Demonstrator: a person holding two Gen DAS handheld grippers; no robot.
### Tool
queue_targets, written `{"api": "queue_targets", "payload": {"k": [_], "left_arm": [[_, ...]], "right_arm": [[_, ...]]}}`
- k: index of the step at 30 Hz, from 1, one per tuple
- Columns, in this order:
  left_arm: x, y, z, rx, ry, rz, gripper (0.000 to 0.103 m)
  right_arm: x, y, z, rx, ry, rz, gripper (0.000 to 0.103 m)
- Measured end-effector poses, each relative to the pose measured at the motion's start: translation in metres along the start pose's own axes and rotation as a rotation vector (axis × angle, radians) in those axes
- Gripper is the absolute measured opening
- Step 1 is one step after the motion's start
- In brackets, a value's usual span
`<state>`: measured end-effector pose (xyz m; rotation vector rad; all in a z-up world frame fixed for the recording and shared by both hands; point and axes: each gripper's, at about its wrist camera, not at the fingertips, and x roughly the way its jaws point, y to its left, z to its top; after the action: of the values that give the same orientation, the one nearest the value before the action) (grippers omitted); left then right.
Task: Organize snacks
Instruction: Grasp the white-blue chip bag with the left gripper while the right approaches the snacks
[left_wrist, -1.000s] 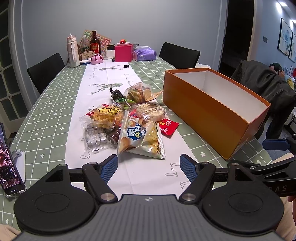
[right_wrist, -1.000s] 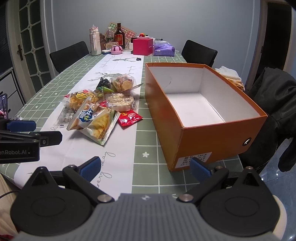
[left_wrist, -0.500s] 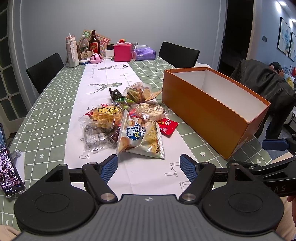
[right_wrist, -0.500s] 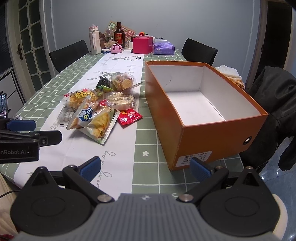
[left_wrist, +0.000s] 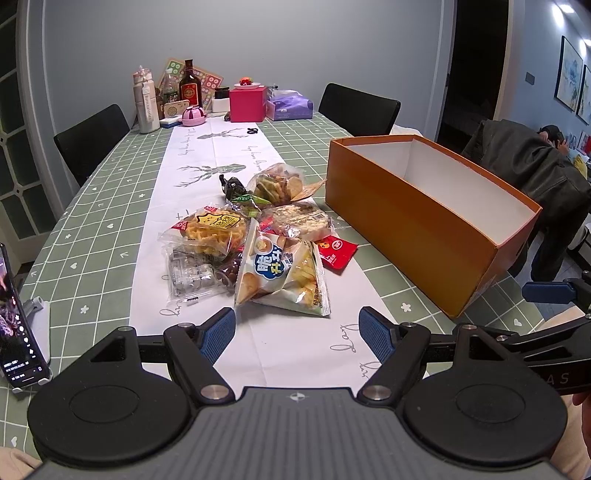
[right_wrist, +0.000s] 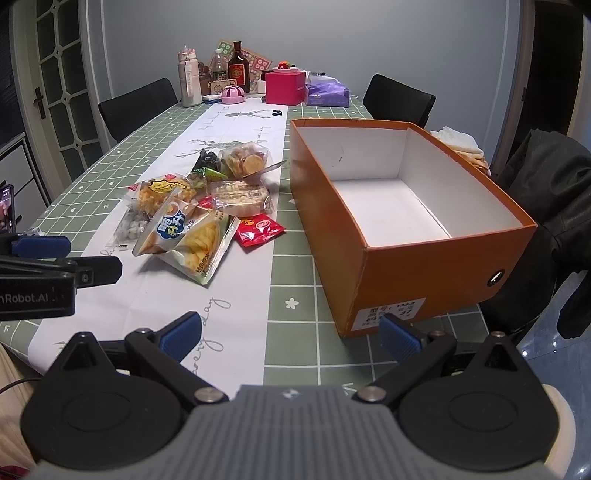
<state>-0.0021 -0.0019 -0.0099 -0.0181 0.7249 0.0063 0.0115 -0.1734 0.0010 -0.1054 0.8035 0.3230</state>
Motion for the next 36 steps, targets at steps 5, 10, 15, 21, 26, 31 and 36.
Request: {"api": "queue_targets", "payload": {"k": [5, 10, 15, 21, 26, 31, 36], "left_arm": [[-0.002, 0.009, 0.002, -0.005, -0.004, -0.014, 0.088], [0.0, 0.03, 0.001, -0.092, 0.008, -0.058, 0.084], [0.016, 0.042, -0.001, -0.146, 0.047, -0.12, 0.076], [0.035, 0.047, 0.0, -0.15, 0.052, -0.144, 0.066], [0.048, 0.061, 0.007, -0.193, 0.018, -0.121, 0.066], [0.063, 0.072, 0.016, -0.227, -0.008, -0.114, 0.084], [0.077, 0.075, 0.024, -0.196, -0.004, -0.118, 0.088]], "right_arm": [[0.0, 0.002, -0.002, -0.008, -0.006, 0.056, 0.099], [0.003, 0.011, -0.006, -0.039, -0.017, 0.124, 0.091], [0.017, 0.02, -0.008, -0.076, -0.012, 0.172, 0.077], [0.042, 0.027, 0.004, -0.121, -0.029, 0.16, 0.069], [0.065, 0.038, 0.018, -0.177, -0.035, 0.168, 0.069], [0.09, 0.047, 0.032, -0.206, -0.025, 0.146, 0.069], [0.111, 0.055, 0.045, -0.236, -0.03, 0.111, 0.06]]}}
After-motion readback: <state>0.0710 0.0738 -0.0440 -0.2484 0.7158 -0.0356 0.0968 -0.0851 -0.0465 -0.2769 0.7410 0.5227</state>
